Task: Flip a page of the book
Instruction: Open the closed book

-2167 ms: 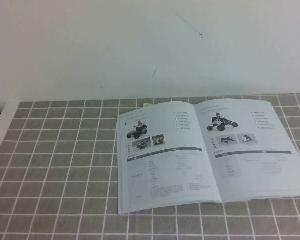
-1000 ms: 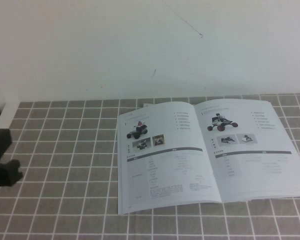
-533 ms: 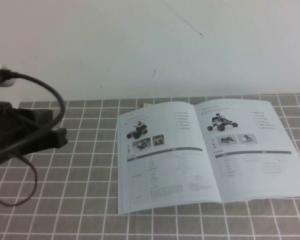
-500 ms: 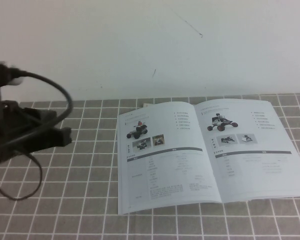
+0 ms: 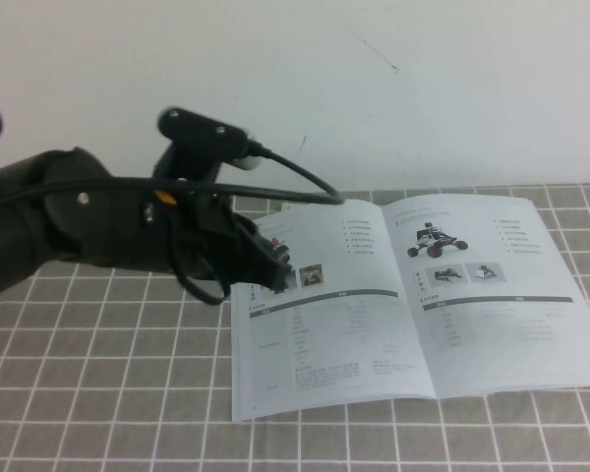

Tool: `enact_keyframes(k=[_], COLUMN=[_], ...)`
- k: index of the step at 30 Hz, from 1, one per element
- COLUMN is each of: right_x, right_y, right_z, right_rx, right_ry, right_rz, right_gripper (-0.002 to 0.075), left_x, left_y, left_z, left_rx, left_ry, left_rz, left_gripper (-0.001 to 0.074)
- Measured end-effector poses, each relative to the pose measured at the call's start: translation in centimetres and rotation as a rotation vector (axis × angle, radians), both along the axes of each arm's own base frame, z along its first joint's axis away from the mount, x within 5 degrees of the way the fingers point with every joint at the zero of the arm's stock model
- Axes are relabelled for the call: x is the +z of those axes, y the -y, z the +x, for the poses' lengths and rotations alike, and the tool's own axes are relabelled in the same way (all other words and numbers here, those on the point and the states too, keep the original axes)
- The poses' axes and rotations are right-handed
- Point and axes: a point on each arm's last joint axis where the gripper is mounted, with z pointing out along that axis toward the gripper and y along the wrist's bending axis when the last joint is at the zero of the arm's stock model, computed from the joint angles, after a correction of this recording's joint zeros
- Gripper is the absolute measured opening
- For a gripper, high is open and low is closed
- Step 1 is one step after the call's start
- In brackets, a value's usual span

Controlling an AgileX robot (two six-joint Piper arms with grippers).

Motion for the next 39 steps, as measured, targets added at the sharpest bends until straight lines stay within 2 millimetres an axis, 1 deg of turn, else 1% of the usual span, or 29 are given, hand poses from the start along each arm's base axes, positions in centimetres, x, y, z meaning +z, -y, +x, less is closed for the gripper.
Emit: enact_keyframes(k=[2, 5, 9, 14, 20, 23, 29, 31, 39], right_x=[-0.8, -1.7, -3.5, -6.2, -8.8, -9.8, -10.5, -10.7, -11.5], right_y=[-0.2, -0.3, -0.3, 0.2, 0.5, 0.5, 0.7, 0.8, 0.9], right_z=[1.2, 2.4, 3.7, 5.3, 6.6, 7.4, 9.4, 9.8, 10.3], right_rx=[0.007, 0.015, 0.003, -0.01, -0.005, 0.016, 0.027, 0.025, 0.026], right_ry=[-0.021, -0.012, -0.021, -0.026, -0.033, -0.041, -0.027, -0.026, -0.043], right_rz=[0.016, 0.024, 0.036, 0.061, 0.149, 0.17, 0.173, 0.173, 0.17], right_gripper=[0.02, 0.0237, 0.0265, 0.0273, 0.0277, 0.0278, 0.028, 0.0281, 0.0281], left_x=[-0.5, -2.0, -4.6, -8.1, -11.3, -12.2, -13.1, -13.4, -14.0], left_y=[0.9, 2.2, 3.2, 3.8, 4.1, 4.1, 4.2, 4.3, 4.4], left_z=[1.0, 2.4, 4.0, 5.0, 5.6, 5.7, 5.9, 6.0, 6.1], left_rx=[-0.027, -0.068, -0.122, -0.133, -0.147, -0.153, -0.157, -0.159, -0.166], left_ry=[-0.013, -0.057, -0.106, -0.178, -0.24, -0.257, -0.275, -0.28, -0.288], left_rz=[-0.021, -0.036, -0.005, 0.02, 0.058, 0.07, 0.081, 0.084, 0.085], left_gripper=[-0.0004, -0.0004, -0.0004, -0.0004, -0.0004, -0.0004, -0.0004, -0.0004, -0.0004])
